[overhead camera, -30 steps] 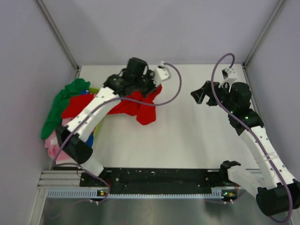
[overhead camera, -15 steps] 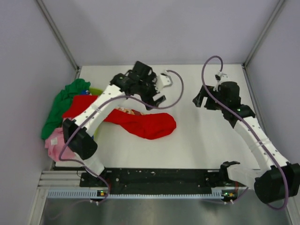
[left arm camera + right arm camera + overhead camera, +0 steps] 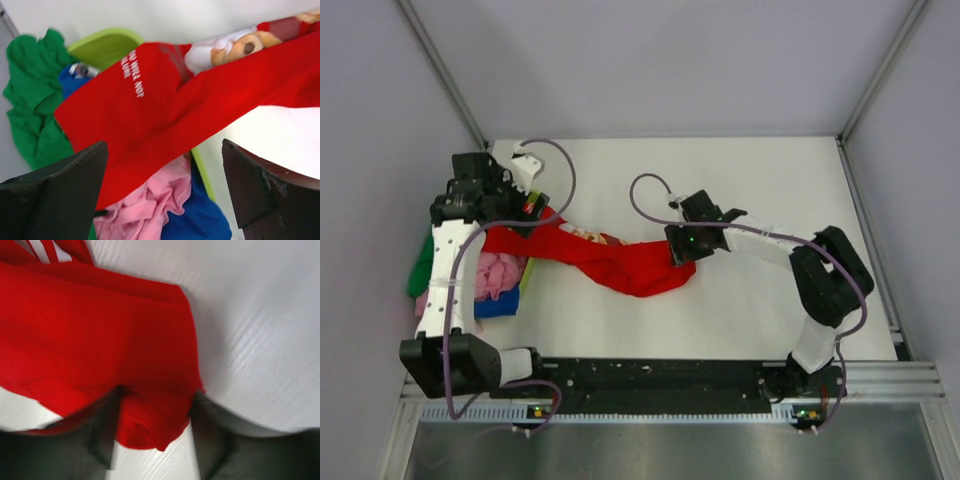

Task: Fold and stack the t-shirts
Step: Move the tshirt to the center of the board

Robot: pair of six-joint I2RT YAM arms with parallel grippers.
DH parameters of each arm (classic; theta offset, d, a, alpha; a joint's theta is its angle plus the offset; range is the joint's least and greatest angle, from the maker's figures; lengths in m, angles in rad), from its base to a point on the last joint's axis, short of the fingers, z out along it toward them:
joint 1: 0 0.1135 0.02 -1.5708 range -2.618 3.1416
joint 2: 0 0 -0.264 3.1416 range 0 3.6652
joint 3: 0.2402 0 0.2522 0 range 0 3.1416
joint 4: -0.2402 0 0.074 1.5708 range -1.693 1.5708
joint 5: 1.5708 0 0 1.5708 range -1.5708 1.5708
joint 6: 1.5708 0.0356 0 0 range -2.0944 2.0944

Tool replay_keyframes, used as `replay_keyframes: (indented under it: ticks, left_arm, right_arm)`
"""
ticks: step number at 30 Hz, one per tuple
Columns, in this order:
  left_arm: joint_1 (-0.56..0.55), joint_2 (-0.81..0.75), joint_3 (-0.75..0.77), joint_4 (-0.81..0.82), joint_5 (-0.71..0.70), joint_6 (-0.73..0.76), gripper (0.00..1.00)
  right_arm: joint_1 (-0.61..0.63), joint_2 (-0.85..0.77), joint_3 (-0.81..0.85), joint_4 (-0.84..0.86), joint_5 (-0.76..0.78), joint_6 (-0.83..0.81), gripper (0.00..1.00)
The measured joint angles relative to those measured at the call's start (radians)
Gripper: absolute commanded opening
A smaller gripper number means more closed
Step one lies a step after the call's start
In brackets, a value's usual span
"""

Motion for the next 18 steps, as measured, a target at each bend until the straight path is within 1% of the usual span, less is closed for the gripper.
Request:
replay_keyframes:
  ticks: [1, 2, 4, 6, 9, 11, 14, 18]
  left_arm:
    - [0.035, -0.015, -0.011, -0.003, 0.003, 0.009, 0.99]
    - [0.057, -0.031, -0.021, -0.004, 0.005, 0.017, 0.99]
    - [0.075, -0.060, -0.039, -0.006, 0.011, 0.032, 0.99]
    - [0.076, -0.081, -0.044, -0.018, 0.035, 0.038, 0.99]
    - [0.076, -0.097, -0.040, -0.032, 0.090, 0.036, 0.99]
    - [0.076, -0.099, -0.033, -0.031, 0.126, 0.028, 0.99]
    - [0.076, -0.103, -0.017, -0.020, 0.154, 0.005, 0.99]
    - [0.076, -0.127, 0.004, 0.024, 0.152, -0.039, 0.99]
  right_arm:
    - [0.002, 0.052, 0.020, 0.004, -0.006, -0.005, 0.05]
    - [0.006, 0.092, 0.034, 0.006, -0.014, -0.006, 0.00]
    - [0.015, 0.127, 0.040, 0.004, -0.031, -0.003, 0.00]
    - [0.020, 0.114, 0.043, 0.000, -0.037, -0.006, 0.00]
    - [0.024, 0.047, 0.072, -0.037, -0.035, -0.015, 0.00]
    - [0.025, -0.018, 0.129, -0.069, -0.035, -0.029, 0.00]
    - [0.026, -0.132, 0.316, -0.097, -0.041, -0.061, 0.00]
    - [0.027, -0.274, 0.594, -0.072, -0.048, -0.108, 0.00]
